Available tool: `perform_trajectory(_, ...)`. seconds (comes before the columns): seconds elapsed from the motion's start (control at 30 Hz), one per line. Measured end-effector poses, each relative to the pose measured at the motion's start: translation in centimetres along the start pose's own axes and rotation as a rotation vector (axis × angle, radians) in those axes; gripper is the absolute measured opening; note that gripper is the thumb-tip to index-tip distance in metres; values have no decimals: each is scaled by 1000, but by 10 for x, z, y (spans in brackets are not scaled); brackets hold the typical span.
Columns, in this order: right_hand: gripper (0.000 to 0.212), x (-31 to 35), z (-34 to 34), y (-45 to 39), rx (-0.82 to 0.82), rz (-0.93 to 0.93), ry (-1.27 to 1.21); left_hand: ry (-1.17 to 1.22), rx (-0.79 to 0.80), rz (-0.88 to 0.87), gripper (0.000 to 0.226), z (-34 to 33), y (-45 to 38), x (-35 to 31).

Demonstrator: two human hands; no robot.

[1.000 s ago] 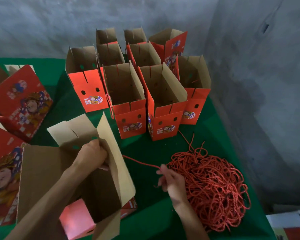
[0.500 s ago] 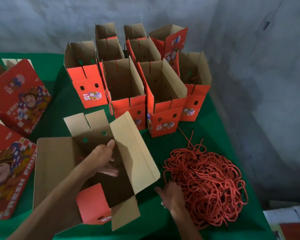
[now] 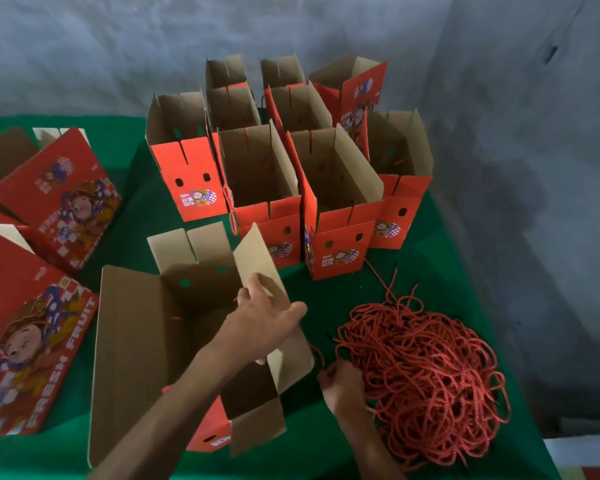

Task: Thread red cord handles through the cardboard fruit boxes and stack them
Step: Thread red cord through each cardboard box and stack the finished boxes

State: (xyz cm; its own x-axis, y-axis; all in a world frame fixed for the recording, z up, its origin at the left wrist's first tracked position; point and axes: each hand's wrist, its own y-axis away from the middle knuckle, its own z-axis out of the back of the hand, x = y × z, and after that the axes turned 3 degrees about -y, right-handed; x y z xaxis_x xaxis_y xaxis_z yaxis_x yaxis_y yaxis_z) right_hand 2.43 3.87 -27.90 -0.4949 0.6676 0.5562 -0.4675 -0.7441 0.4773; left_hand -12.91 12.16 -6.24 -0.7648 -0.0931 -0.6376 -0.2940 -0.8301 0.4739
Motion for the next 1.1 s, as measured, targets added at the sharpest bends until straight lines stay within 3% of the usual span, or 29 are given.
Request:
perform_trajectory(0.13, 28, 5, 4, 12, 130, 64, -416, 341, 124, -9, 46, 23, 3, 28)
perform_trajectory(0.23, 15, 24, 15, 25, 234, 79, -697, 585, 206, 133, 43, 38, 10, 52)
perform_trajectory(0.33, 13, 49, 25, 38, 287, 160, -917, 671, 238, 190, 41, 55, 15, 71)
perform_trajectory(0.47, 37, 78, 27, 56, 461, 184, -1241, 640, 289, 166, 60, 75, 23, 82)
perform_trajectory(0.87, 27, 105, -2, 81, 407, 272, -1187, 635, 258, 203, 71, 83, 20, 103)
perform_trajectory(1.1, 25, 112, -12, 90, 334, 271, -1189, 705, 322, 258, 55, 79, 18, 103)
